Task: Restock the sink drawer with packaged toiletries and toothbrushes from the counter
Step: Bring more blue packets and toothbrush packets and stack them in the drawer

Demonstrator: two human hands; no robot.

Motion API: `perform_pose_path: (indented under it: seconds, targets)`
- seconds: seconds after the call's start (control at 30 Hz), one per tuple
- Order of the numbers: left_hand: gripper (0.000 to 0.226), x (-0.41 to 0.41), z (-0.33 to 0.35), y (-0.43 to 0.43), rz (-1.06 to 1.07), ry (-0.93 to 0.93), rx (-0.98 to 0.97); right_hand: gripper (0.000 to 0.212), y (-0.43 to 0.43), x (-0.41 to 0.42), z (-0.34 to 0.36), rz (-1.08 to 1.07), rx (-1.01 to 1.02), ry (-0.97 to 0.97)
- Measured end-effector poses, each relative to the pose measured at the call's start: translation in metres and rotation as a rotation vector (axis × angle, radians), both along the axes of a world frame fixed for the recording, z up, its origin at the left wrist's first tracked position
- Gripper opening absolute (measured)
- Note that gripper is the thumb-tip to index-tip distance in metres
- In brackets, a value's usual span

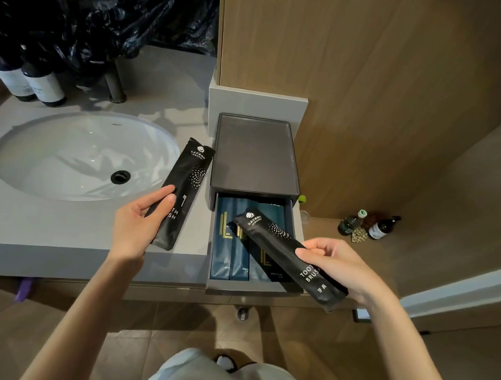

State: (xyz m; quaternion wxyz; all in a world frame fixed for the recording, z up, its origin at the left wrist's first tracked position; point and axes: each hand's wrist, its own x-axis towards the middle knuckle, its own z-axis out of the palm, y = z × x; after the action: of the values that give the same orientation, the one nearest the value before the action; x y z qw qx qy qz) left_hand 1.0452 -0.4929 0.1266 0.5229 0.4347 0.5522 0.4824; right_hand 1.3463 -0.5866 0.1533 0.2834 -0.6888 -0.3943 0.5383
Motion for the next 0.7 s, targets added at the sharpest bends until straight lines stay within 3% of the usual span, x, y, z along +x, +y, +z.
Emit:
perform_pose_path:
  seconds: [0.13, 0.27, 0.4, 0.7]
  targets:
    - [0.023, 0.004, 0.000, 0.000, -0.010, 0.004, 0.009, 0.023, 0.008, -0.015, -0.019, 0.002, -0.004, -0.082]
    - [0.023, 0.009, 0.003, -0.001, -0.020, 0.004, 0.027, 0.015, 0.027, -0.043, -0.036, -0.085, 0.072, -0.100]
    - [0.024, 0.009, 0.004, -0.004, -0.020, 0.022, 0.031, 0.035, 0.045, -0.066, -0.054, -0.129, 0.137, -0.159]
    - [0.022, -0.004, -0.001, -0.009, -0.035, -0.039, 0.005, 0.044, 0.063, -0.105, -0.067, -0.077, 0.175, -0.215]
